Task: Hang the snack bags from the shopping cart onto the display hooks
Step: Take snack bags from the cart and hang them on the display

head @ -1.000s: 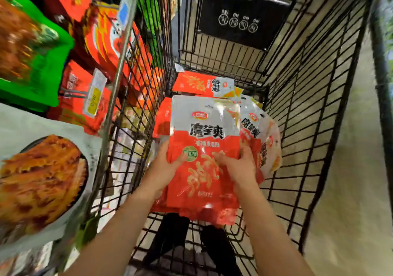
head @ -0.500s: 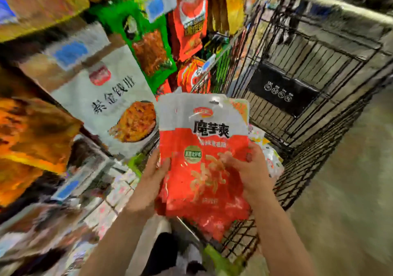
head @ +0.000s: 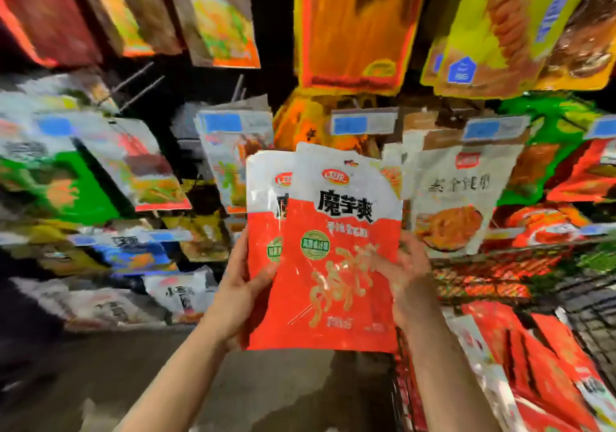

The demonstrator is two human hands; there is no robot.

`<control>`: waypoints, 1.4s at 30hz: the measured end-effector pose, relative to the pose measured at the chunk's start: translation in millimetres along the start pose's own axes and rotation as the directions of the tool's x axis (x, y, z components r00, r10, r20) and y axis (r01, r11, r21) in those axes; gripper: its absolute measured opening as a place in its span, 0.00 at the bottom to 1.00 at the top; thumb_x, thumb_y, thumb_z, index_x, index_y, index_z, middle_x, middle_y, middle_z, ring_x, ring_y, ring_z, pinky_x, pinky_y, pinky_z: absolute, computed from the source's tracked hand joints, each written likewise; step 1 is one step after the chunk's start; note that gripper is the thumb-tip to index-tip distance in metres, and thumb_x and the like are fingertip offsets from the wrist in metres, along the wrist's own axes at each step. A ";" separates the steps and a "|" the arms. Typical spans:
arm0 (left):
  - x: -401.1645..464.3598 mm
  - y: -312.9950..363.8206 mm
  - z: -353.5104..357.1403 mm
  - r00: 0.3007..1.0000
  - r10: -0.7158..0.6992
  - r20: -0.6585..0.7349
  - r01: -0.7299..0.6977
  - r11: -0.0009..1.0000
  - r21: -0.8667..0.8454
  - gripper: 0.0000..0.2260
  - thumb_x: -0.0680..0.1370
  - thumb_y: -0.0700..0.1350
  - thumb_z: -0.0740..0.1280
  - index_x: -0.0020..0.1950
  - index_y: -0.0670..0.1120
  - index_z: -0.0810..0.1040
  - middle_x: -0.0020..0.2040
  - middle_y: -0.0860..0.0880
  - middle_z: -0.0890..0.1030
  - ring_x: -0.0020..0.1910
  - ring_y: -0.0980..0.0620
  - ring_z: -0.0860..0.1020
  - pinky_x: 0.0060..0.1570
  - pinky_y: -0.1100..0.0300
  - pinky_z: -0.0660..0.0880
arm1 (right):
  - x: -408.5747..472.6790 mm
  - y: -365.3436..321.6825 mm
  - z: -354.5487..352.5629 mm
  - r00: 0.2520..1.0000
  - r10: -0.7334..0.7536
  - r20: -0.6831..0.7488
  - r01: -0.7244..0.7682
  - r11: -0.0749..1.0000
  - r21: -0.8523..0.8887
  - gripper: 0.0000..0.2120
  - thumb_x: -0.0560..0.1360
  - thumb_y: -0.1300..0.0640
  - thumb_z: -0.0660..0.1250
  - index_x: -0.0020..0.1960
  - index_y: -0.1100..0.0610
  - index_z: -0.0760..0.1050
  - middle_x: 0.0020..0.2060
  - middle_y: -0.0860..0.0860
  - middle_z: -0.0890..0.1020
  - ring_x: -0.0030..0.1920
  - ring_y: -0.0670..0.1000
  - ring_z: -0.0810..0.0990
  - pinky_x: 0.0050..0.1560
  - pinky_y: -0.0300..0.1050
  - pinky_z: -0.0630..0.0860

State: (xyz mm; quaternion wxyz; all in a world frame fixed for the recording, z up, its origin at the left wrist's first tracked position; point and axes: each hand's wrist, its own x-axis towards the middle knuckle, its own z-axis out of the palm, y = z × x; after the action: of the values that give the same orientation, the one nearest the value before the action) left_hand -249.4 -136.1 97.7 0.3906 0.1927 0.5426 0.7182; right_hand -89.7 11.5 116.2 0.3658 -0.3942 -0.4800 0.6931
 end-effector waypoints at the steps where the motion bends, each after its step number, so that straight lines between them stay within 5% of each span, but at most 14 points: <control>1: -9.3 9.4 -21.0 0.997 0.024 -0.072 -0.026 0.999 -0.028 0.26 0.72 0.34 0.66 0.66 0.56 0.71 0.59 0.49 0.82 0.54 0.49 0.81 0.50 0.52 0.79 | -0.7 2.7 22.4 0.999 0.015 0.040 -0.015 1.000 0.012 0.22 0.65 0.73 0.73 0.54 0.56 0.73 0.34 0.48 0.84 0.35 0.46 0.82 0.38 0.43 0.78; 5: -53.1 43.7 -110.5 0.937 0.130 -0.325 -0.155 0.987 -0.050 0.39 0.63 0.49 0.80 0.70 0.54 0.68 0.65 0.41 0.77 0.63 0.39 0.75 0.63 0.40 0.70 | -14.0 12.8 114.7 0.976 0.047 0.211 -0.039 0.998 -0.041 0.23 0.65 0.74 0.72 0.54 0.55 0.72 0.34 0.48 0.83 0.33 0.46 0.81 0.36 0.42 0.78; 8: -78.8 62.7 -176.7 0.860 0.226 -0.458 -0.261 0.965 -0.014 0.28 0.71 0.40 0.72 0.69 0.50 0.69 0.64 0.39 0.77 0.60 0.41 0.77 0.62 0.40 0.72 | -30.1 21.5 176.0 0.951 0.036 0.306 -0.011 0.996 -0.084 0.26 0.58 0.69 0.77 0.49 0.51 0.73 0.36 0.50 0.84 0.35 0.48 0.81 0.38 0.42 0.78; 12: -108.2 84.6 -253.3 0.771 0.310 -0.556 -0.366 0.930 0.011 0.21 0.74 0.33 0.64 0.63 0.51 0.73 0.57 0.44 0.82 0.51 0.50 0.82 0.49 0.54 0.80 | -48.7 42.3 240.4 0.937 0.023 0.349 0.013 0.995 -0.098 0.20 0.67 0.72 0.71 0.51 0.52 0.73 0.35 0.49 0.84 0.39 0.54 0.81 0.46 0.50 0.78; 15: -133.7 101.9 -303.7 0.712 0.319 -0.625 -0.403 0.915 0.008 0.22 0.75 0.32 0.64 0.66 0.51 0.71 0.54 0.48 0.83 0.48 0.54 0.82 0.44 0.60 0.80 | -60.5 49.5 279.7 0.935 0.013 0.354 0.029 0.993 -0.114 0.19 0.69 0.73 0.69 0.49 0.51 0.72 0.34 0.47 0.85 0.33 0.46 0.82 0.36 0.42 0.80; 17: -151.8 115.9 -336.1 0.661 0.331 -0.674 -0.442 0.897 0.007 0.27 0.70 0.41 0.73 0.67 0.51 0.70 0.54 0.48 0.83 0.48 0.54 0.83 0.43 0.59 0.80 | -66.1 50.3 306.3 0.947 0.001 0.321 0.025 0.997 -0.078 0.18 0.70 0.73 0.68 0.47 0.50 0.72 0.32 0.45 0.84 0.32 0.43 0.82 0.34 0.39 0.80; 19: -166.3 128.9 -366.8 0.623 0.332 -0.709 -0.468 0.884 0.003 0.27 0.67 0.43 0.75 0.64 0.53 0.72 0.51 0.51 0.84 0.46 0.55 0.83 0.41 0.60 0.80 | -70.9 49.6 332.7 0.961 -0.024 0.276 0.036 0.998 -0.042 0.19 0.70 0.73 0.68 0.46 0.49 0.72 0.31 0.43 0.84 0.31 0.41 0.81 0.35 0.38 0.79; 21: -178.2 140.1 -393.6 0.588 0.335 -0.736 -0.488 0.873 0.007 0.20 0.74 0.34 0.66 0.61 0.54 0.72 0.46 0.53 0.85 0.43 0.56 0.83 0.39 0.60 0.81 | -77.3 49.7 361.0 0.961 -0.055 0.271 0.065 0.998 -0.028 0.20 0.70 0.72 0.69 0.48 0.49 0.72 0.33 0.45 0.84 0.32 0.41 0.81 0.37 0.40 0.80; 25: -193.9 159.9 -435.6 0.531 0.317 -0.786 -0.471 0.881 0.037 0.22 0.78 0.31 0.61 0.62 0.57 0.71 0.45 0.55 0.85 0.42 0.54 0.84 0.38 0.57 0.82 | -99.6 53.3 422.8 0.916 -0.074 0.395 0.091 0.996 -0.025 0.19 0.71 0.71 0.69 0.49 0.49 0.71 0.42 0.50 0.82 0.34 0.42 0.82 0.38 0.45 0.80; 30: -194.6 187.3 -466.7 0.459 0.332 -0.824 -0.503 0.861 0.067 0.21 0.78 0.32 0.61 0.59 0.58 0.72 0.45 0.55 0.85 0.41 0.54 0.84 0.34 0.58 0.81 | -112.8 57.9 494.6 0.864 -0.098 0.494 0.098 0.995 0.025 0.25 0.70 0.73 0.69 0.56 0.48 0.71 0.39 0.48 0.83 0.34 0.43 0.83 0.33 0.40 0.80; 34: -180.5 211.9 -486.4 0.439 0.357 -0.825 -0.530 0.844 0.084 0.21 0.78 0.32 0.61 0.61 0.57 0.71 0.45 0.53 0.85 0.39 0.54 0.84 0.33 0.58 0.81 | -106.3 52.2 547.2 0.817 -0.144 0.559 0.155 0.987 0.028 0.35 0.70 0.71 0.70 0.70 0.48 0.65 0.38 0.47 0.86 0.38 0.46 0.84 0.41 0.46 0.82; 39: -146.6 249.7 -514.1 0.441 0.372 -0.817 -0.529 0.843 0.099 0.23 0.76 0.35 0.64 0.68 0.55 0.70 0.52 0.48 0.83 0.43 0.47 0.84 0.35 0.52 0.82 | -85.4 33.7 615.1 0.745 -0.249 0.619 0.240 0.966 0.099 0.36 0.71 0.70 0.70 0.72 0.44 0.63 0.43 0.47 0.86 0.44 0.49 0.84 0.46 0.49 0.80; 42: -117.9 274.8 -529.7 0.441 0.412 -0.797 -0.556 0.823 0.119 0.23 0.77 0.35 0.64 0.67 0.57 0.70 0.47 0.50 0.85 0.40 0.48 0.84 0.33 0.53 0.81 | -68.8 12.1 655.0 0.688 -0.328 0.647 0.308 0.940 0.150 0.32 0.72 0.69 0.70 0.67 0.42 0.68 0.53 0.49 0.84 0.53 0.51 0.83 0.51 0.50 0.80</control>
State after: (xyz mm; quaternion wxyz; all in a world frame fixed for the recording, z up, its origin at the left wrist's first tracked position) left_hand -644.1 -589.1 192.2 -0.1015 -0.0325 0.5190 0.8481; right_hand -650.2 -299.7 267.8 0.2915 -0.0278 -0.6288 0.7204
